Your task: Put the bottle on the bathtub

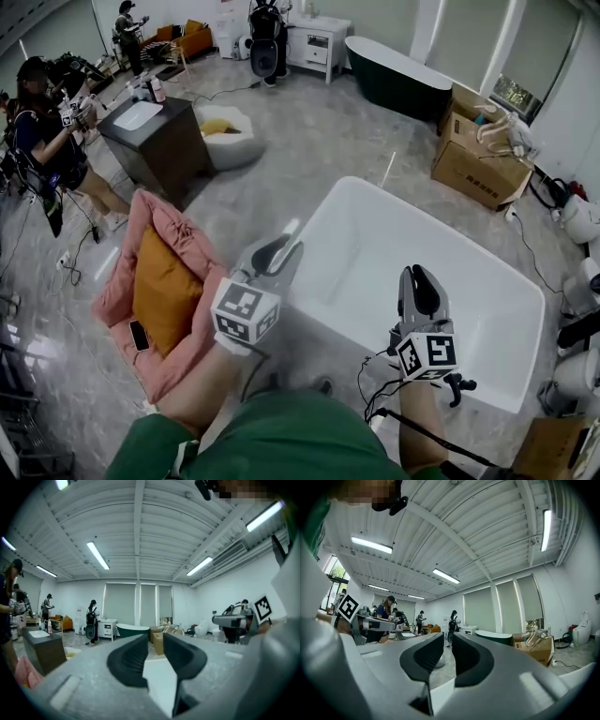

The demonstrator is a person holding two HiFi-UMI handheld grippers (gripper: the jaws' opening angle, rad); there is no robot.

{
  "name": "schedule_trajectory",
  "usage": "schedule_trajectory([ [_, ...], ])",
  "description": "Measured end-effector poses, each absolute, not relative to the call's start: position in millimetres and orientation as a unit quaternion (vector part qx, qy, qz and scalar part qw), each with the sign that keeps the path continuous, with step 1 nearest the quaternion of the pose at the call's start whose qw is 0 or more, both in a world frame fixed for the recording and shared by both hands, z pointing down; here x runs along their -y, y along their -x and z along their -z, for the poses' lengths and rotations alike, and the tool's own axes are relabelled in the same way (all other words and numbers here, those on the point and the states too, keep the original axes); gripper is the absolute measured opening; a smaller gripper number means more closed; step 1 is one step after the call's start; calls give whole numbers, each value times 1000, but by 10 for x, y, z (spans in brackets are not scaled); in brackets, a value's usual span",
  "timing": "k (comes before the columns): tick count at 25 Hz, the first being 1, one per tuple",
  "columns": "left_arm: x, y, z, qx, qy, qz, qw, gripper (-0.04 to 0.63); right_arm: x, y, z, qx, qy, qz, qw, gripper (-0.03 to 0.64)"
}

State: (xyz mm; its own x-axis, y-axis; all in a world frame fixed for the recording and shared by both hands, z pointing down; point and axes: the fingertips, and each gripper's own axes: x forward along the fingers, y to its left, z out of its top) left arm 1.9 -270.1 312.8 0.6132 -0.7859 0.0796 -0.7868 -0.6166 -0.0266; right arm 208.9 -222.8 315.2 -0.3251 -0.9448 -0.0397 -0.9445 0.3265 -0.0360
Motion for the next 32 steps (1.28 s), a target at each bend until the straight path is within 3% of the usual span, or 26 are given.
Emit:
schedule_trajectory([
  [32,2944,-176,-3263,455,-889,-55,17,95,2522,-2369,-3178,-821,570,1,27,57],
])
